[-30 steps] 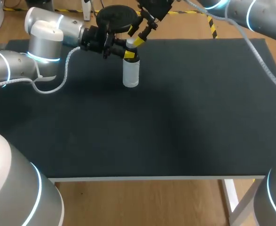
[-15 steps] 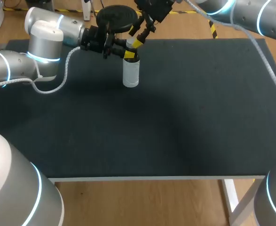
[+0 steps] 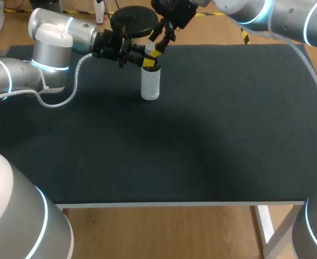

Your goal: Unscrew the bottle cap

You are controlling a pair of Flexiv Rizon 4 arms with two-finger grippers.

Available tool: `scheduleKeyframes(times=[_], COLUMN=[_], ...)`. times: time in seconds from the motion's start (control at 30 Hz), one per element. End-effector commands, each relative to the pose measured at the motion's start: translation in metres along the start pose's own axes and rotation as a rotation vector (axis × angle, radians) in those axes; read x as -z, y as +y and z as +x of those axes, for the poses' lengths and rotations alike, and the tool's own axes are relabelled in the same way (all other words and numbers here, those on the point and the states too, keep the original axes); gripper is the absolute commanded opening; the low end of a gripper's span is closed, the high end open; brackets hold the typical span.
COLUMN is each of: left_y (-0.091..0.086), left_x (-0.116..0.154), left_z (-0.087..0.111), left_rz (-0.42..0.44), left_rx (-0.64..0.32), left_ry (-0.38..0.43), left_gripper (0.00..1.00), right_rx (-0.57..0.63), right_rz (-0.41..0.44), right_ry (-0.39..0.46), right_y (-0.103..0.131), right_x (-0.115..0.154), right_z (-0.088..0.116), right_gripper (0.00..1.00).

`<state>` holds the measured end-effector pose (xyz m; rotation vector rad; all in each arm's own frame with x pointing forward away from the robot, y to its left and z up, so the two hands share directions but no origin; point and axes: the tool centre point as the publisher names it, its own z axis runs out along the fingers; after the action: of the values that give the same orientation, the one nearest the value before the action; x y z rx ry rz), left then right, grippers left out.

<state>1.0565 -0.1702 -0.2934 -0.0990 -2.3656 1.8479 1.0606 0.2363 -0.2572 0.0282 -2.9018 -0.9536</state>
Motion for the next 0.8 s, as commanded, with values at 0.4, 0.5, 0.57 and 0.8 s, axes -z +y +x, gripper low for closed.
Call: scheduleKeyframes(times=[0.4,0.5,0.57,0.8], left_y=[0.0010,0.0010,0.0010,0.0010], left_x=[0.0001,0.0001,0.0001,0.0001], left_z=[-0.0017,-0.0017,-0.0017,-0.0017], left_rz=[0.000,0.000,0.000,0.000], left_rx=[0.000,0.000,0.000,0.000], left_ry=[0.004,0.004,0.004,0.004], left_gripper=[0.00,0.00,0.00,0.00], right_rx=[0.025,0.052,0.067,0.165], right_rz=[-0.005,-0.013,-0.016,-0.022], right_ry=[0.040,0.052,0.063,0.120], right_y=[-0.0012,-0.0024,-0.0028,-0.0018], right_x=[-0.0004,-0.0004,-0.0004,0.0011], right_z=[-0.0005,-0.0012,-0.0018,-0.0031], right_gripper=[0.00,0.00,0.00,0.00])
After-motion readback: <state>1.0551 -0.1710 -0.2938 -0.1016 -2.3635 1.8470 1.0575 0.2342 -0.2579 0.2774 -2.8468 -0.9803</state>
